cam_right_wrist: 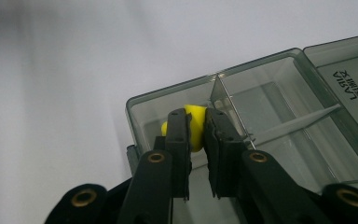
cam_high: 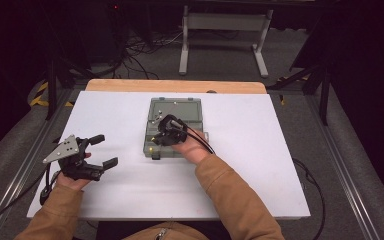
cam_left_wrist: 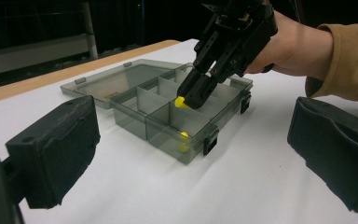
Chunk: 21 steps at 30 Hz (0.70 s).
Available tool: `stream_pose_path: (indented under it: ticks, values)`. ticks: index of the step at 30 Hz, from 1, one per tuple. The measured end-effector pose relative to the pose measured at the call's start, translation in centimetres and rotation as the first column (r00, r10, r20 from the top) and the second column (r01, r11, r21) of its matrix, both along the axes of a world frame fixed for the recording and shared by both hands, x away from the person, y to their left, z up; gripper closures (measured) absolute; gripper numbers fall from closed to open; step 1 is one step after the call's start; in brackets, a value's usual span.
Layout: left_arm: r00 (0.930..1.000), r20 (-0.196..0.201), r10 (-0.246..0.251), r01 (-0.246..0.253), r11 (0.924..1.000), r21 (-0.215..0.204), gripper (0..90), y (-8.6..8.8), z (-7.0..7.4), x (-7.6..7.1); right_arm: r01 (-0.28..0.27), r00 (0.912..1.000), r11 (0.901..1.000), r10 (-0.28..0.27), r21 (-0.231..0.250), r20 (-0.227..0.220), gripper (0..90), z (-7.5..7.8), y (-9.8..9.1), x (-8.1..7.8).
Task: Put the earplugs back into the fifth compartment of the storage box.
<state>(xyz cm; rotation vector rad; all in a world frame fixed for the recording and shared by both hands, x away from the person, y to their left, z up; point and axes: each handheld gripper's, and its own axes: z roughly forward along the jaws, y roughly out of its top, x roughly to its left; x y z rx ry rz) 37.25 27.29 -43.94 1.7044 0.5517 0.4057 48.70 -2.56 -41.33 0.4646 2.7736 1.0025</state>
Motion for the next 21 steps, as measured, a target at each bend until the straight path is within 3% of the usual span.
stream_pose_path:
  ticks: [21]
  values:
    - [1.0,-0.006,-0.002,0.002,1.0,0.0,3.1,-0.07,0.0,-0.03,-0.009,0.9999,0.9997,0.009,-0.023,-0.013,79.5,-0.68,0.51,0.06]
